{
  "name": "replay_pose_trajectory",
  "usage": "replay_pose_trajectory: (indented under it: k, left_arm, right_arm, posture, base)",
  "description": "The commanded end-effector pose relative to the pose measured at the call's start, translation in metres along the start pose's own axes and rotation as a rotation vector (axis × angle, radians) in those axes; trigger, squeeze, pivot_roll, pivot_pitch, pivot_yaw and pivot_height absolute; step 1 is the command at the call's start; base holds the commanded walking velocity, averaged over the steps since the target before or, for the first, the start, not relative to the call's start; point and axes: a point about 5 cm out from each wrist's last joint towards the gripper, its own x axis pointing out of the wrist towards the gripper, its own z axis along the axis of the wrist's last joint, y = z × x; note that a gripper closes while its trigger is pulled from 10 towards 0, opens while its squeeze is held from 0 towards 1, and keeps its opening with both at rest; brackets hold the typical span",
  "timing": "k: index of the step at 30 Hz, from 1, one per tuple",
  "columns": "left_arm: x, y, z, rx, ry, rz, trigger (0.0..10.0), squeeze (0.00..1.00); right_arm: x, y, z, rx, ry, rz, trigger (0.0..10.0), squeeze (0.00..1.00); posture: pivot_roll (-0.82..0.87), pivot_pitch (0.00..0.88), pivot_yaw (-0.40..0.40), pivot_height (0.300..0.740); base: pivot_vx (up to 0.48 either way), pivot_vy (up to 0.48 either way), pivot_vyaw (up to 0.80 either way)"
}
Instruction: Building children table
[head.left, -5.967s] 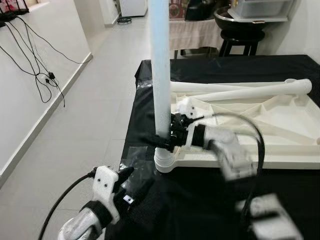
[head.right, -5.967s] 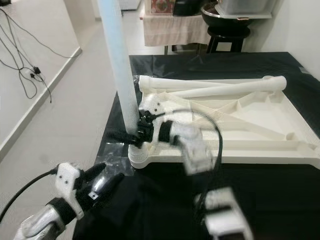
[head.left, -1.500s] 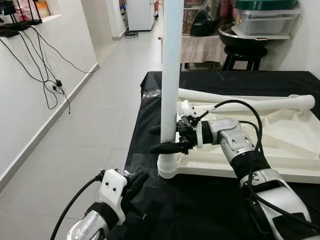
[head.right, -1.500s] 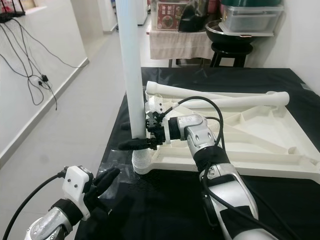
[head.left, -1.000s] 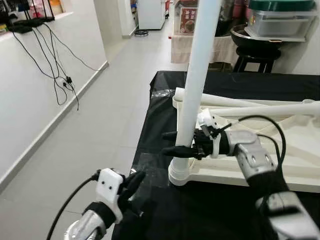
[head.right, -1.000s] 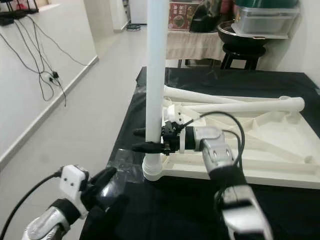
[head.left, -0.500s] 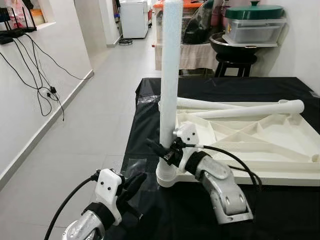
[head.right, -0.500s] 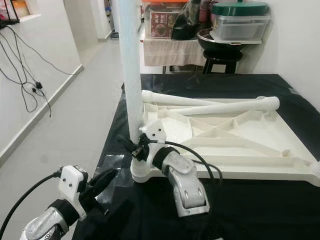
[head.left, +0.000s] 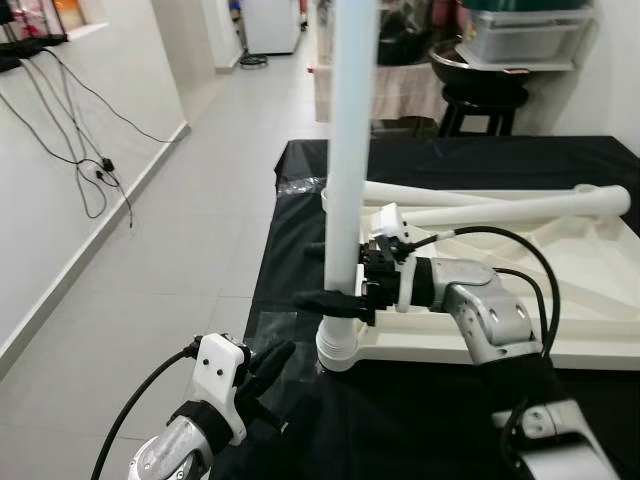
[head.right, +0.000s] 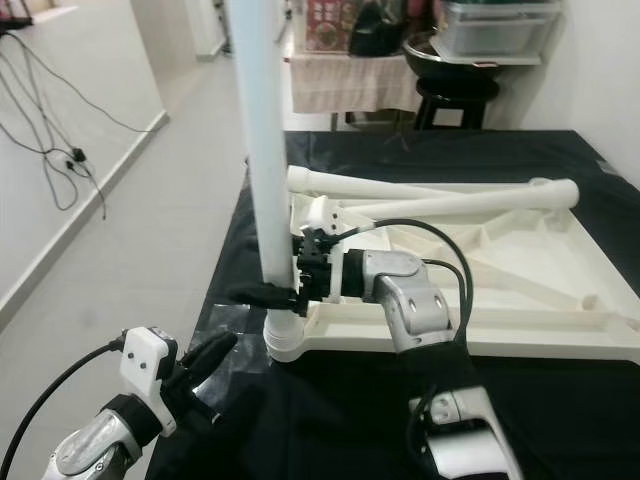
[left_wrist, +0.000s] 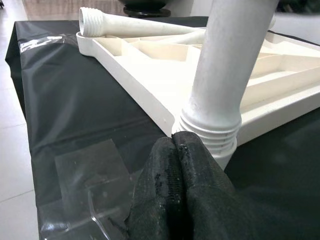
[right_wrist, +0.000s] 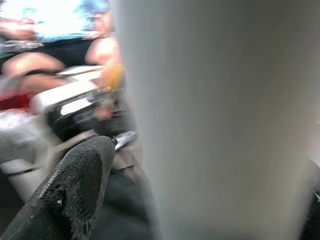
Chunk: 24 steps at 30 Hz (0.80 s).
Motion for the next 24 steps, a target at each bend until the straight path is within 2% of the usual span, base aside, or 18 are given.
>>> replay_pose_trajectory:
  k: [1, 3, 5, 8, 9, 11, 12, 19, 21, 22, 24]
  left_arm:
    - [0.000, 0.001, -0.004, -0.015, 0.019, 0.007, 0.0, 0.00]
    - [0.000, 0.001, -0.004, -0.015, 0.019, 0.007, 0.0, 0.00]
    - [0.001, 0.002, -0.005, -0.019, 0.022, 0.004, 10.0, 0.00]
    - [0.002, 0.001, -0.005, -0.020, 0.024, 0.000, 10.0, 0.00]
    - [0.002, 0.001, -0.006, -0.018, 0.027, -0.006, 10.0, 0.00]
    - [0.002, 0.001, -0.006, -0.018, 0.027, -0.006, 10.0, 0.00]
    - [0.002, -0.001, -0.006, -0.008, 0.031, -0.010, 10.0, 0.00]
    - [0.002, -0.002, -0.006, 0.014, 0.032, -0.004, 10.0, 0.00]
    - [0.002, -0.003, -0.006, 0.027, 0.034, 0.004, 10.0, 0.00]
    - [-0.001, -0.004, -0.006, 0.043, 0.039, 0.017, 10.0, 0.00]
    - [-0.001, -0.005, -0.006, 0.047, 0.042, 0.021, 10.0, 0.00]
  right_arm:
    - [0.005, -0.005, 0.002, -0.004, 0.008, 0.074, 10.0, 0.00]
    - [0.005, -0.005, 0.002, -0.004, 0.008, 0.074, 10.0, 0.00]
    - [0.011, -0.014, 0.001, -0.008, 0.059, 0.099, 10.0, 0.00]
    - [0.013, -0.017, -0.001, -0.008, 0.082, 0.105, 10.0, 0.00]
    - [0.018, -0.019, -0.002, 0.007, 0.098, 0.138, 1.5, 0.00]
    - [0.018, -0.019, -0.002, 0.007, 0.098, 0.138, 1.5, 0.00]
    - [0.019, -0.019, -0.006, 0.026, 0.110, 0.190, 0.0, 0.00]
    - [0.014, -0.022, -0.015, 0.047, 0.122, 0.208, 0.0, 0.00]
    - [0.011, -0.022, -0.020, 0.046, 0.122, 0.182, 0.0, 0.00]
    - [0.004, -0.022, -0.029, 0.036, 0.116, 0.101, 0.0, 0.00]
    - [0.001, -0.022, -0.032, 0.030, 0.111, 0.069, 0.0, 0.00]
  posture:
    - [-0.01, 0.024, 0.008, 0.740]
    - [-0.01, 0.024, 0.008, 0.740]
    - [0.00, 0.018, 0.007, 0.740]
    - [0.02, 0.019, 0.001, 0.740]
    - [0.02, 0.020, -0.001, 0.740]
    - [0.02, 0.020, -0.001, 0.740]
    - [0.03, 0.022, -0.006, 0.740]
    - [0.02, 0.028, -0.006, 0.740]
    - [0.01, 0.030, -0.004, 0.740]
    - [0.01, 0.036, -0.004, 0.740]
    - [0.01, 0.036, -0.004, 0.740]
  base:
    - [0.000, 0.000, 0.00]
    - [0.000, 0.000, 0.00]
    - [0.000, 0.000, 0.00]
    - [0.000, 0.000, 0.00]
    - [0.000, 0.000, 0.00]
    - [0.000, 0.000, 0.00]
    - [0.000, 0.000, 0.00]
    - [0.000, 0.000, 0.00]
    - [0.000, 0.000, 0.00]
    - [0.000, 0.000, 0.00]
    - [0.000, 0.000, 0.00]
